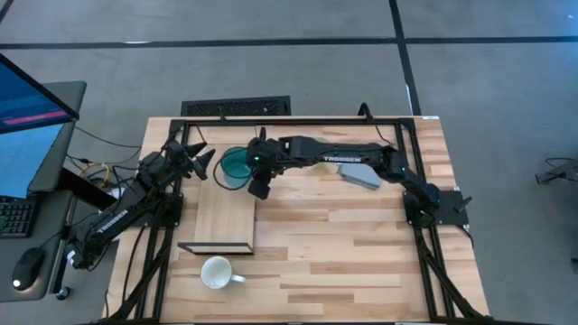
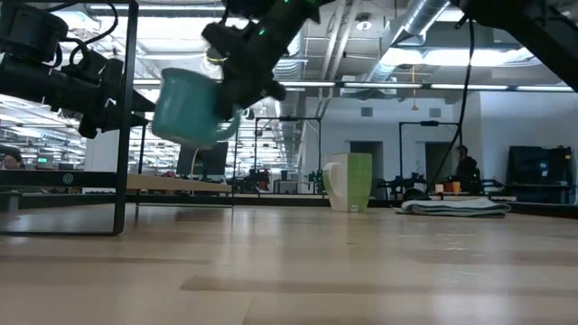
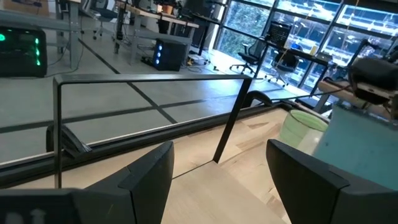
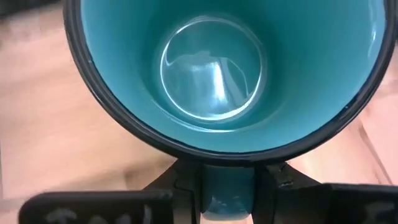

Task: Stack small to large cups/mugs on shelf
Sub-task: Put the blue mug on the shelf

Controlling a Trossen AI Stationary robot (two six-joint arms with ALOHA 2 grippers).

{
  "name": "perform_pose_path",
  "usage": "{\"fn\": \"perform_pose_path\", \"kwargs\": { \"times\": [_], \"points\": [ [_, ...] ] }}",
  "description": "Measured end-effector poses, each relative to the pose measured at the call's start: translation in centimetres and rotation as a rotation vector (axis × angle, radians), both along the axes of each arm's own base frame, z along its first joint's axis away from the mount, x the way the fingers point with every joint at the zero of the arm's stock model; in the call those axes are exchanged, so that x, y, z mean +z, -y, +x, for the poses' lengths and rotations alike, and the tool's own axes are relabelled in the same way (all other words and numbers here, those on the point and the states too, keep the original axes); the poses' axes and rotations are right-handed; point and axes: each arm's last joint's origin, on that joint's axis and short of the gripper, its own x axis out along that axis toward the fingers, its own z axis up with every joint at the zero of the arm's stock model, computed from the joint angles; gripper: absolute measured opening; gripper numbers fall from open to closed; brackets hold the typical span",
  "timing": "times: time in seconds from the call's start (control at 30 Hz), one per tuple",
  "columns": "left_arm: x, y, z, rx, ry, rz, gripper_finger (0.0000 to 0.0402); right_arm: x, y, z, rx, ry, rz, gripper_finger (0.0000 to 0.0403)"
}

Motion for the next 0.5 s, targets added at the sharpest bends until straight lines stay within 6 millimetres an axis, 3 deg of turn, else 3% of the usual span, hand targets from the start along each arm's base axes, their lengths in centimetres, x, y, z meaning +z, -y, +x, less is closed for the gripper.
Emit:
{"fn": "perform_pose_path", "kwargs": {
  "times": [0.23,0.5],
  "points": [
    [-0.1,-0.1,0.1,-0.002,-0.013,-0.012,0.0248,-2.0,0.8,0.5,-0.016,-0.068,0.016,0.0099],
    [-0.3,-0.2,0.2,0.001,-0.028,-0.024,0.0248,-2.9,1.1,1.3,-0.005,-0.034,0.037,0.0099]
  ]
}}
